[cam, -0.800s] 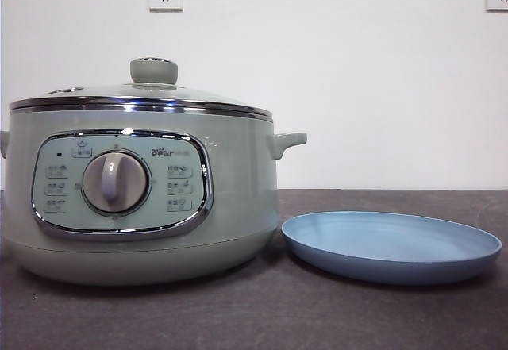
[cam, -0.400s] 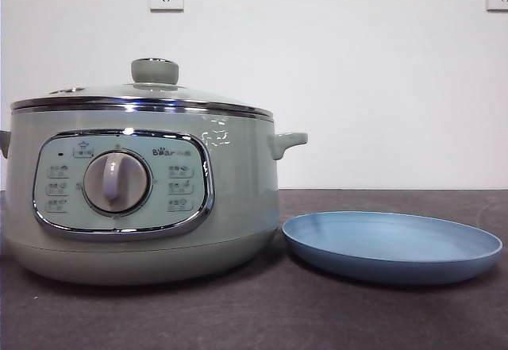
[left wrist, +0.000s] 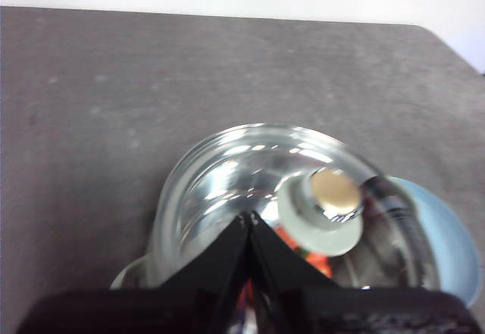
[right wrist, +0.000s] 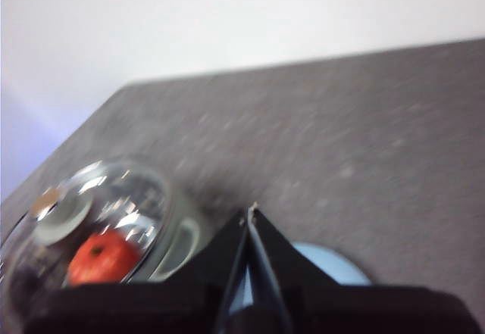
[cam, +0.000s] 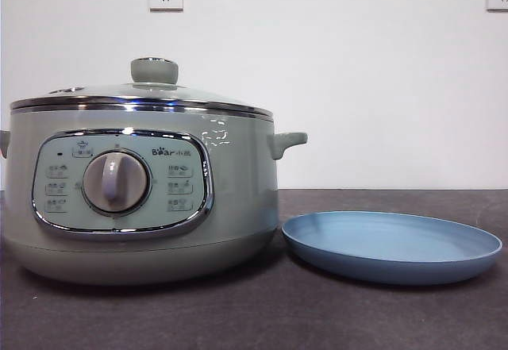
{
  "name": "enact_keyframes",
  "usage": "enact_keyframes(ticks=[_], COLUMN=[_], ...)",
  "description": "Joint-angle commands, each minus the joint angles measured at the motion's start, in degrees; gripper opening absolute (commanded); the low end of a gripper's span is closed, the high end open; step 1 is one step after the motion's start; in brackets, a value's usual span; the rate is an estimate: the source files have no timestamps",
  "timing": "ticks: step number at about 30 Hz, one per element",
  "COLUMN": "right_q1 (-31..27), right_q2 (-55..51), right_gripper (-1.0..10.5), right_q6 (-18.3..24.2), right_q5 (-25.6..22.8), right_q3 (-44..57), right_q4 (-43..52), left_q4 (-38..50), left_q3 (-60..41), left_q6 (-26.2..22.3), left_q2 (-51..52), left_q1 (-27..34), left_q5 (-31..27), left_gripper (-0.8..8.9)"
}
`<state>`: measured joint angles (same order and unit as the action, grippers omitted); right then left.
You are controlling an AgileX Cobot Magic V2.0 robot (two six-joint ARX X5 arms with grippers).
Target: Take the pumpkin out from the steamer,put the pumpkin in the blue plate,close the lid
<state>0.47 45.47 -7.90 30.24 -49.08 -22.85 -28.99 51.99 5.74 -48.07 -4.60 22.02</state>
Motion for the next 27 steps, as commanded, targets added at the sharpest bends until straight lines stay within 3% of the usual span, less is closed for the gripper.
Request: enact_keyframes(ticks=[1, 4, 6, 8, 12, 22, 27], right_q1=[0.1, 0.1, 0.1, 0.1, 0.2, 2.3, 3.1], right_q2=[4.1, 7.1, 7.9, 8.2, 8.3, 8.3, 8.3], right_gripper=[0.0, 0.1, 1.0, 2.5, 5.7, 6.0, 6.0], right_q6=[5.7, 6.9, 7.0, 6.9, 5.9, 5.8, 5.4], right_q5=[4.2, 5.9, 5.6, 5.0, -0.6, -0.4, -0.6], right_q3=[-4.3, -7.2, -7.7, -7.7, -7.7, -7.7, -7.7], right_q4=[-5.0, -8.1, -8.4, -8.4, -8.6, -8.8, -8.8], left_q4=[-0.8, -1.0, -0.8, -0.9, -0.9, 2.2, 0.3], left_q3=[2.7, 4.4, 4.6, 4.6, 4.6, 5.8, 9.4], left_q6=[-1.5, -1.5, -1.5, -1.5, -1.2, 0.3, -1.7], left_q2=[-1.7, -2.6, -2.6, -2.6, -2.6, -7.2, -12.2], left_q1=[-0.3, -1.0, -1.6, -2.0, -3.3, -9.7, -15.5], left_q5=[2.5, 3.6, 3.6, 3.6, 3.6, 2.7, -3.5], left_gripper=[0.8, 3.56, 4.33, 4.4, 4.4, 4.42, 4.42])
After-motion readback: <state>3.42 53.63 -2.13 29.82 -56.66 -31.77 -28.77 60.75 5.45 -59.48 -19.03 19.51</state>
